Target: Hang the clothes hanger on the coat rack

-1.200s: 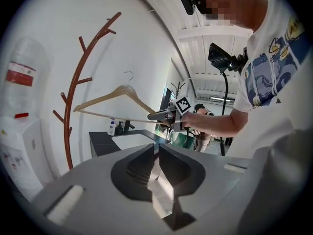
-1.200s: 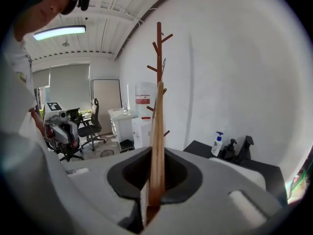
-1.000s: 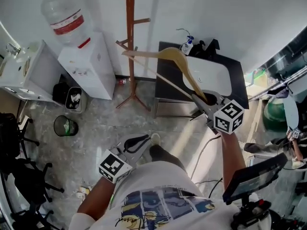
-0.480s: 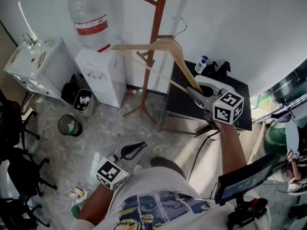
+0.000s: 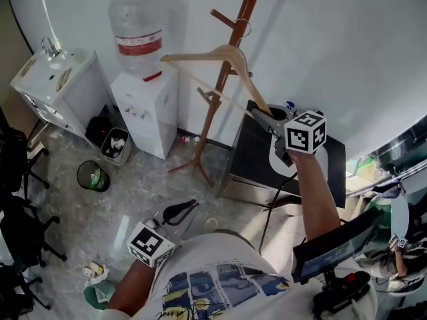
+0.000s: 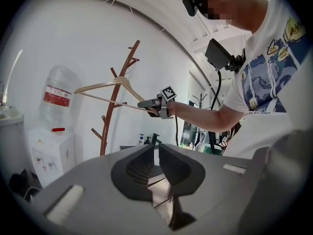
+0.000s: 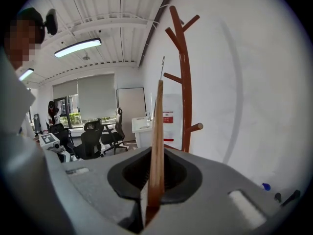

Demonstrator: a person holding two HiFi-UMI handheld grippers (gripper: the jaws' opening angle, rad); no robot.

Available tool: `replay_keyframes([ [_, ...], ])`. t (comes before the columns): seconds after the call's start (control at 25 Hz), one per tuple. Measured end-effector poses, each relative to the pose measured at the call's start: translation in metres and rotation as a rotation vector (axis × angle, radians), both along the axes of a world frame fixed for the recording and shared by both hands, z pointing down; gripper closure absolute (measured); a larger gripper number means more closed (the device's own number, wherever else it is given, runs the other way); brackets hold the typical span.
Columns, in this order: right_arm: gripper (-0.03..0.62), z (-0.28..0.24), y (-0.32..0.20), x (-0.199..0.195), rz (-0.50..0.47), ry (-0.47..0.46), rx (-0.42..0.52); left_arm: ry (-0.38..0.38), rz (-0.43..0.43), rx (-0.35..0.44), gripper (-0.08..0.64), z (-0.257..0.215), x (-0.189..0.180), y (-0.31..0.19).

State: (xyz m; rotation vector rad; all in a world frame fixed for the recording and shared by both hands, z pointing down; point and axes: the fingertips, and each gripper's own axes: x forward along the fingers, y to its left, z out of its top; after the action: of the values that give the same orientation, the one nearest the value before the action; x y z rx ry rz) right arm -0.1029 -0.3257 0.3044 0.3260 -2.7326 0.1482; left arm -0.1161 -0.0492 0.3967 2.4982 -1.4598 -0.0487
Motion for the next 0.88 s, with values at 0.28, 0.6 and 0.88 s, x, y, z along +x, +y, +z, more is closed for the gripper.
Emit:
replay_keyframes([
  [0.28, 0.566, 0.01, -0.037, -0.021, 0.039, 0.032, -0.019, 0.009, -0.04, -0.001, 0.525, -0.001, -0.006, -0.019],
  [0.6, 0.569, 0.025, -0.047, -0.033, 0.067, 0.05, -0.039, 0.015, -0.067, -0.009, 0.526, 0.002, -0.012, -0.025],
  [0.88, 0.569, 0.037, -0.052, -0.038, 0.09, 0.048, -0.046, 0.015, -0.089, -0.027, 0.526, 0.0, -0.02, -0.021],
])
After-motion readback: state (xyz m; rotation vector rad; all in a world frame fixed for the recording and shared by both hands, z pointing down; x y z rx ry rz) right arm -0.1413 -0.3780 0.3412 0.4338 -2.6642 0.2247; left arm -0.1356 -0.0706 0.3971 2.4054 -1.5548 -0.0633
